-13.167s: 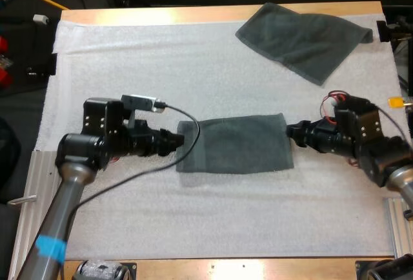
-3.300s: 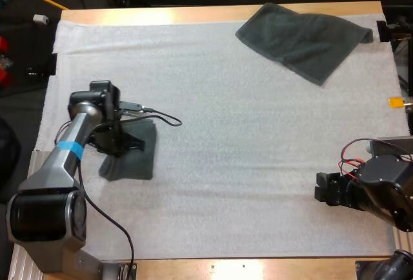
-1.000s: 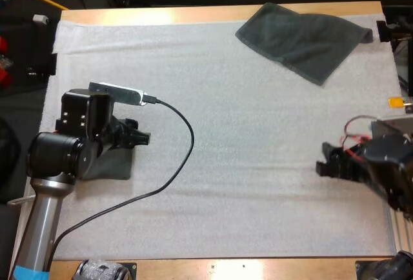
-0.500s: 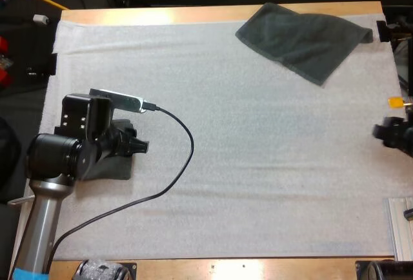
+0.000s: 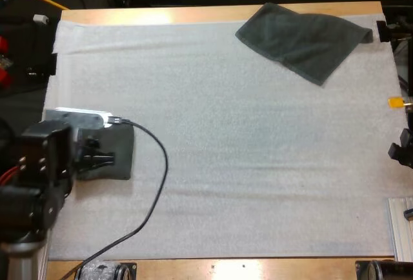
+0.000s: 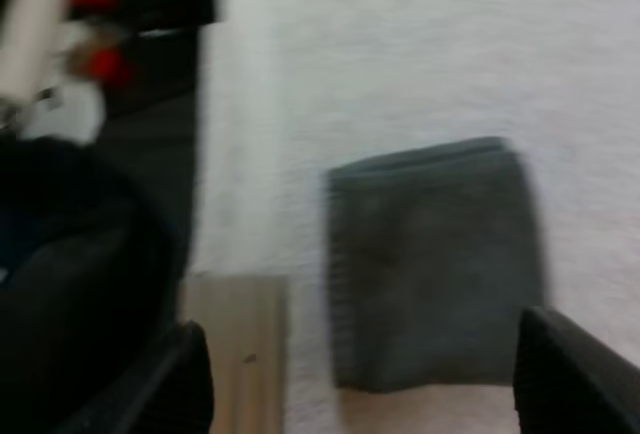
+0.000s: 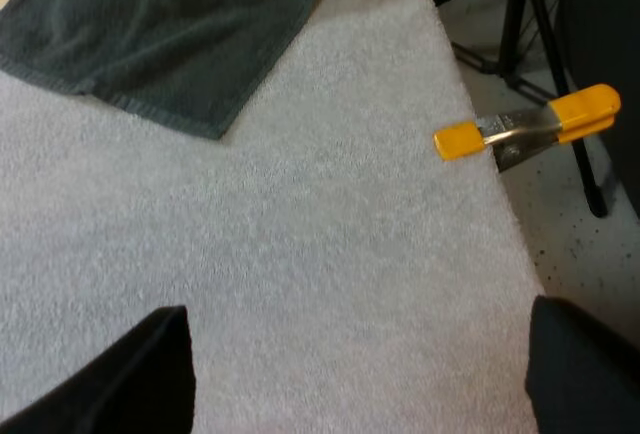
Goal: Pick towel from pile, fold and stack
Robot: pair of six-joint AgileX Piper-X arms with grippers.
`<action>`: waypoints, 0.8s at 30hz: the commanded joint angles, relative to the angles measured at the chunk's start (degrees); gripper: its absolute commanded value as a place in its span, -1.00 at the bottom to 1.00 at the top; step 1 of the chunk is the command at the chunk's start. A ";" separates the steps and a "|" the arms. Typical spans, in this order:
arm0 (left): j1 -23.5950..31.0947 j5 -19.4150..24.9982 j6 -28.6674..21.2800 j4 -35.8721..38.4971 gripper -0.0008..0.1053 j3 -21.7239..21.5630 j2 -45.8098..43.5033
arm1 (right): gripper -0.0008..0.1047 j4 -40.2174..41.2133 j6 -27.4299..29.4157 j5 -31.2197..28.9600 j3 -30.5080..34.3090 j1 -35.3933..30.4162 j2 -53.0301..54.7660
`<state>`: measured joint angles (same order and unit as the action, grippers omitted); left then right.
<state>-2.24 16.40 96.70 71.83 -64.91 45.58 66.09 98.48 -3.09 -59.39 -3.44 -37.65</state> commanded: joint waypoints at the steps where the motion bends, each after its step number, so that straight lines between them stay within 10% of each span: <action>1: 1.23 0.50 -0.11 0.50 0.17 -0.35 -1.24 | 0.29 0.33 0.74 0.32 -0.24 -0.38 0.66; 24: 2.13 -11.08 2.07 8.00 0.17 -0.29 -27.76 | 0.29 6.84 3.75 9.21 -0.11 -0.21 19.50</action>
<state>0.00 5.66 98.37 79.65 -64.95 17.85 72.43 101.54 5.01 -59.39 -3.44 -18.50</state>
